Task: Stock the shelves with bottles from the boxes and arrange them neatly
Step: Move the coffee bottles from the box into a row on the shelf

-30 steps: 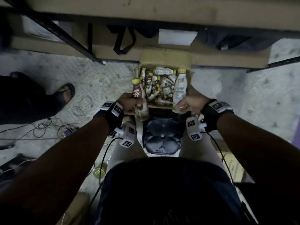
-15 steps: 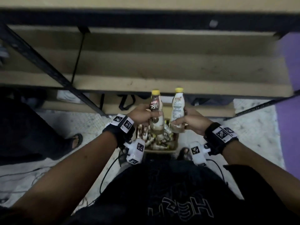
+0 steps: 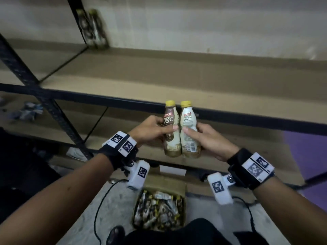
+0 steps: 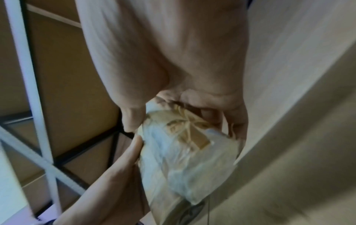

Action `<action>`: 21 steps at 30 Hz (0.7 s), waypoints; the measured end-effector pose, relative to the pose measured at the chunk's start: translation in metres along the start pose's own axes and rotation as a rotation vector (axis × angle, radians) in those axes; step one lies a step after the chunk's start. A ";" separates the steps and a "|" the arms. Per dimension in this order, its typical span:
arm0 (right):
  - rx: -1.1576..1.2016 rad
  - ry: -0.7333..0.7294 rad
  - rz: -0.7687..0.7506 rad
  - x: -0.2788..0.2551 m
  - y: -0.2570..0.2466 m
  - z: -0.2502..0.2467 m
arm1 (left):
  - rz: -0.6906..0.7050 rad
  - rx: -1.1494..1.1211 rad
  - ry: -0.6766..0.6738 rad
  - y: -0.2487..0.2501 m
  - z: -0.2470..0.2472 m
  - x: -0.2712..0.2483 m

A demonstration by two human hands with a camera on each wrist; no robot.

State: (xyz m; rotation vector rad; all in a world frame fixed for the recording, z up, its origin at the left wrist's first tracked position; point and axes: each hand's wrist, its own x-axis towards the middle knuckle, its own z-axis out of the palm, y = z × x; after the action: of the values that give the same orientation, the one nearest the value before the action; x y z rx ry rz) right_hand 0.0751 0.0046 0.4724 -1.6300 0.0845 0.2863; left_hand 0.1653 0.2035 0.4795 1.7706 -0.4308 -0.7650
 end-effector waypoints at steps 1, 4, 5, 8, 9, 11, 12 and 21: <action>0.000 -0.010 -0.031 0.002 -0.012 -0.005 | 0.031 0.008 0.027 0.012 0.001 0.000; -0.053 -0.042 -0.111 0.007 -0.047 -0.016 | 0.124 -0.018 0.130 0.045 -0.001 0.000; -0.074 -0.060 -0.140 0.009 -0.057 -0.019 | 0.150 -0.027 0.158 0.054 -0.002 -0.001; -0.119 -0.122 -0.216 0.018 -0.085 -0.026 | 0.215 -0.007 0.213 0.075 -0.012 -0.002; -0.125 -0.141 -0.227 0.022 -0.093 -0.028 | 0.238 -0.001 0.233 0.080 -0.016 -0.002; -0.120 -0.173 -0.239 0.032 -0.106 -0.029 | 0.274 0.004 0.282 0.087 -0.026 0.000; -0.113 -0.185 -0.243 0.039 -0.111 -0.028 | 0.289 0.005 0.295 0.090 -0.032 0.002; -0.190 -0.090 -0.272 0.134 -0.158 0.000 | 0.343 0.083 0.369 0.107 -0.135 0.047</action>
State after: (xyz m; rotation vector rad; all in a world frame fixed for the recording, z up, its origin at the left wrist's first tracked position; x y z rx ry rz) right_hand 0.2400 0.0336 0.5943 -1.7905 -0.2384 0.1608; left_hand 0.3006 0.2340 0.5924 1.8028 -0.5025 -0.1749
